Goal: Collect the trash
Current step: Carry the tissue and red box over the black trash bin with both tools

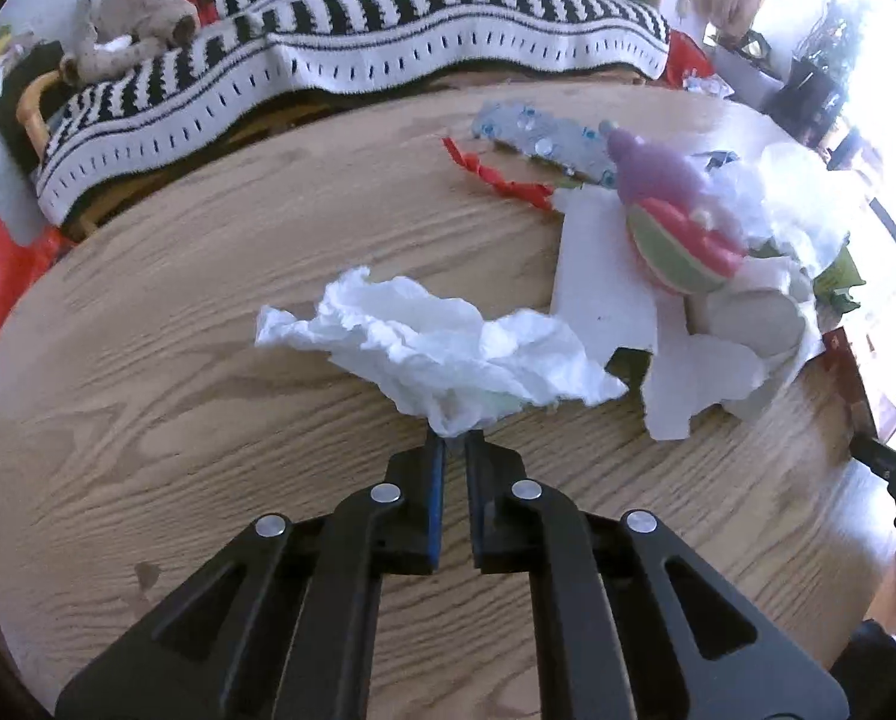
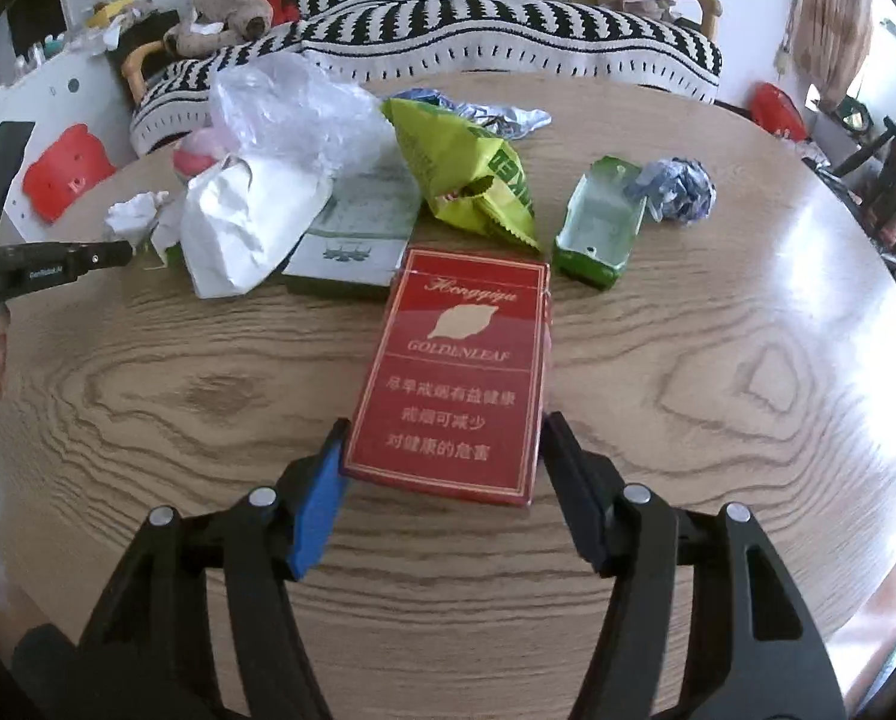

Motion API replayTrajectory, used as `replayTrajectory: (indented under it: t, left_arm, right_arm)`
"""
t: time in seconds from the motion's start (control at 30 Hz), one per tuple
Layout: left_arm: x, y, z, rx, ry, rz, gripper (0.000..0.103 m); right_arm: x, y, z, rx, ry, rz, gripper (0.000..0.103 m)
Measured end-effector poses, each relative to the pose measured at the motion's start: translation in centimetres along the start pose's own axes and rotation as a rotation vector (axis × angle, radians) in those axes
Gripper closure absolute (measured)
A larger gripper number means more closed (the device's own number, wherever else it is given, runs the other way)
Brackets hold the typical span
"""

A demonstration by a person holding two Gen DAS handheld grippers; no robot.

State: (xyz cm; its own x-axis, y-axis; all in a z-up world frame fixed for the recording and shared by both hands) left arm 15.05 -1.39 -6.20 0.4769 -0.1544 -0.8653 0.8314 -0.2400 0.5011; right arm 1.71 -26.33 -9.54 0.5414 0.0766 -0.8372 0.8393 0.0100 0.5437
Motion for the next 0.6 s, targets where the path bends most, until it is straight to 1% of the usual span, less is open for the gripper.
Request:
replayTrajectory:
  t: [0.13, 0.17, 0.2, 0.23, 0.4, 0.47, 0.53, 0.6]
  left_arm:
    - [-2.1, -0.2, 0.2, -0.043, -0.046, 0.035, 0.099]
    - [-2.8, -0.4, 0.3, -0.05, -0.052, 0.044, 0.099]
    - [-3.4, -0.5, 0.5, -0.052, -0.057, 0.051, 0.099]
    - [-4.0, -0.6, 0.6, -0.051, -0.061, 0.055, 0.099]
    - [-7.3, -0.3, 1.6, -0.035, -0.056, 0.087, 0.099]
    - [-8.4, -0.4, 2.5, -0.019, -0.046, 0.096, 0.099]
    - [-9.7, -0.3, 2.6, -0.01, -0.053, 0.109, 0.099]
    - [-10.7, -0.7, 4.1, -0.004, -0.059, 0.119, 0.099]
  right_arm:
    - [-0.7, -0.5, 0.3, 0.037, 0.026, 0.01, 0.041]
    - [-1.0, -0.4, 0.3, 0.031, 0.018, 0.022, 0.041]
    - [-1.6, -0.2, 0.3, 0.014, -0.008, 0.043, 0.041]
    - [-2.1, -0.1, 0.3, 0.017, -0.007, 0.055, 0.041]
    - [-4.1, 0.6, 1.1, 0.027, -0.014, 0.113, 0.041]
    - [-5.0, 0.6, 1.6, 0.035, -0.015, 0.127, 0.041]
    - [-5.9, 0.6, 2.1, 0.039, -0.019, 0.138, 0.041]
    - [-6.8, 0.6, 3.0, 0.057, -0.013, 0.146, 0.041]
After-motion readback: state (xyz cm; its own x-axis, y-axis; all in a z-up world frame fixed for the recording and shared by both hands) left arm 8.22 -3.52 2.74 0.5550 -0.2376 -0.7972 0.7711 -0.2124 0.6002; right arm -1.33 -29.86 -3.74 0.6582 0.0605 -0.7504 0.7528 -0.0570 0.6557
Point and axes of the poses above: each gripper's, at about its wrist camera, not at the fingertips, and x roughly the way its jaws point, z to its right, y to its top, the point moved 4 cm from there along x, roughly the way its jaws point
